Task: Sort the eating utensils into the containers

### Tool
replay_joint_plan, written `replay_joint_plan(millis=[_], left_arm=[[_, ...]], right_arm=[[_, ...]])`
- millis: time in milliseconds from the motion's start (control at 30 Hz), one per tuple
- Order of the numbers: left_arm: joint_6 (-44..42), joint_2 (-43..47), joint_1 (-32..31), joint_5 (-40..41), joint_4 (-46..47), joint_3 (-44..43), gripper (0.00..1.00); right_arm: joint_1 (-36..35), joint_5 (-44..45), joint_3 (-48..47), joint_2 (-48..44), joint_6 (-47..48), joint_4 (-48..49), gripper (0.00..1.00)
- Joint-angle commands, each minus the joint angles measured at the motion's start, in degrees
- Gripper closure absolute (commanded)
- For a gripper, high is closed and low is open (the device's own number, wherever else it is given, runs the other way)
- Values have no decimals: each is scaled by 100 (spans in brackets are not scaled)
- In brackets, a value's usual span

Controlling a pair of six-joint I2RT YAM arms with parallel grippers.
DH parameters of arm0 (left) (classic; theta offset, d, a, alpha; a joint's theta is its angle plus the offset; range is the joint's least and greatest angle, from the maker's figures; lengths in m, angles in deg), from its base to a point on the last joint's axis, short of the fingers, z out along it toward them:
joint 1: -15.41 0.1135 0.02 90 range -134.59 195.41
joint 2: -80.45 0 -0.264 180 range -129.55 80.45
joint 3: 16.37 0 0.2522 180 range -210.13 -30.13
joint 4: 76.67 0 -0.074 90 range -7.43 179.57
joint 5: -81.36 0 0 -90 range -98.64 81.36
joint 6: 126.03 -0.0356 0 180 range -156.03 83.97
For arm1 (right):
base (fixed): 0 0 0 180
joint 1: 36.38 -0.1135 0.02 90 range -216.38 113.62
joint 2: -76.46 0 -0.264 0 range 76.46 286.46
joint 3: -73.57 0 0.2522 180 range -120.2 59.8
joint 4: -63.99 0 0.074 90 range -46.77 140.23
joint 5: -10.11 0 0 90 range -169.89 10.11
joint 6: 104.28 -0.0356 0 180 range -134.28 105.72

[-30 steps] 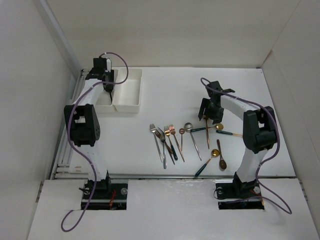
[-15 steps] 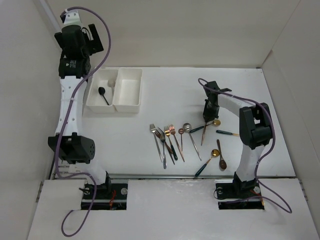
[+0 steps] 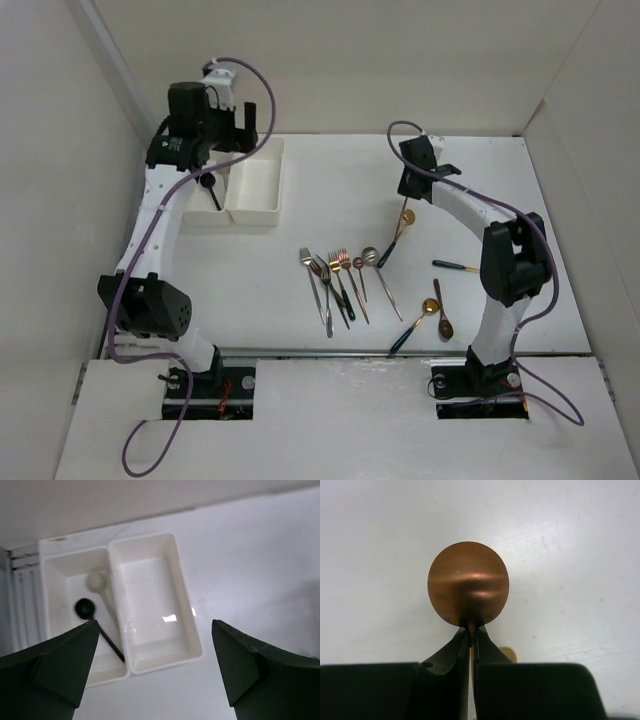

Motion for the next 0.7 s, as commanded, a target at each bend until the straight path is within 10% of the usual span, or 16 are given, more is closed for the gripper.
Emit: replay_joint_plan(millis=[0, 667], left_arm=[[-645, 387, -420, -587, 1, 572, 4], [-182, 116, -966, -3313, 740, 1761, 0]], right_arm=[[-188, 638, 25, -829, -431, 1635, 100], [-1313, -1857, -580, -910, -2226, 2008, 100]])
